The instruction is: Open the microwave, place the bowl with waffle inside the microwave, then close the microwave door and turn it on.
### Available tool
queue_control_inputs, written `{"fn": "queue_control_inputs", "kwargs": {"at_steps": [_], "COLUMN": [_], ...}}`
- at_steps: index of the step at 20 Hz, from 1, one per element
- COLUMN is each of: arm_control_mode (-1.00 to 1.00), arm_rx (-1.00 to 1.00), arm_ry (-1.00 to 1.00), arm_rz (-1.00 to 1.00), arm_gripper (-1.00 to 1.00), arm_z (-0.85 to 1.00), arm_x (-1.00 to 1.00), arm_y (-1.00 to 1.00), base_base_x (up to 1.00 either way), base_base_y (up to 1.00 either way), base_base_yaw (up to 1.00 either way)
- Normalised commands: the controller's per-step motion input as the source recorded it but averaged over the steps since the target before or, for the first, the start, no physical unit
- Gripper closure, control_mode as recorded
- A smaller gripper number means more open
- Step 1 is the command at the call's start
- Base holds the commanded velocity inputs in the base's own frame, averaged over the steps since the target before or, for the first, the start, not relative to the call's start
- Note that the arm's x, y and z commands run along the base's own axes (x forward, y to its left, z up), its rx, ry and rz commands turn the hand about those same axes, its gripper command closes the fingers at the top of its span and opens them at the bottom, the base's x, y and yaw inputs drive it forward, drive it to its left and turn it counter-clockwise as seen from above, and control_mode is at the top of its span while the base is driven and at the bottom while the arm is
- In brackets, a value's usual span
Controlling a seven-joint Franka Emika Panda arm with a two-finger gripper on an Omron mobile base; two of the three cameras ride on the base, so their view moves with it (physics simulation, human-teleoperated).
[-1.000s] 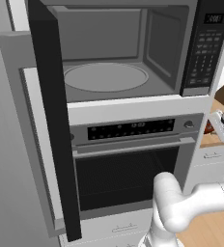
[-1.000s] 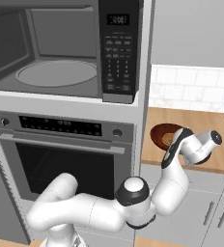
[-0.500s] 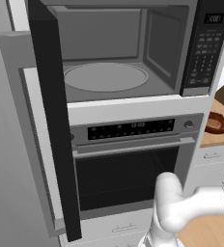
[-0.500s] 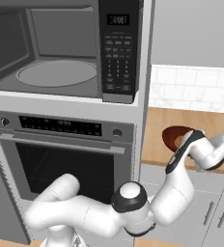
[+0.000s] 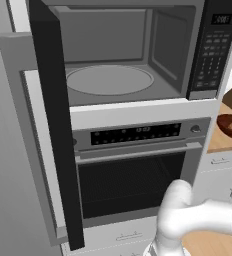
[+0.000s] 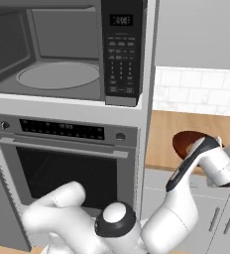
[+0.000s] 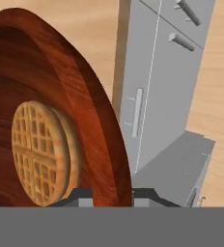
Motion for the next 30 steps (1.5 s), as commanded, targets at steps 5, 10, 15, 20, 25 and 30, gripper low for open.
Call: {"fn": "queue_control_inputs", "kwargs": {"at_steps": [5, 10, 15, 20, 25, 30], "arm_control_mode": [-1.0, -1.0, -1.0, -1.0, -1.0, -1.0], "arm_rx": [0.0, 0.0, 0.0, 0.0, 0.0, 0.0], "arm_ry": [-0.06, 0.0, 0.0, 0.0, 0.0, -0.01], "arm_rz": [-0.02, -0.06, -0.06, -0.09, -0.07, 0.0], "arm_gripper": [1.0, 1.0, 1.0, 1.0, 1.0, 1.0], "arm_z": [0.58, 0.75, 0.71, 0.77, 0.77, 0.58], "arm_x": [-1.0, -1.0, -1.0, -0.98, -0.82, -0.3], "arm_y": [0.41, 0.27, 0.35, 0.54, 0.66, 0.86], "base_base_x": [0.0, 0.0, 0.0, 0.0, 0.0, 0.0], "base_base_y": [0.0, 0.0, 0.0, 0.0, 0.0, 0.0], "base_base_yaw": [0.0, 0.0, 0.0, 0.0, 0.0, 0.0]}}
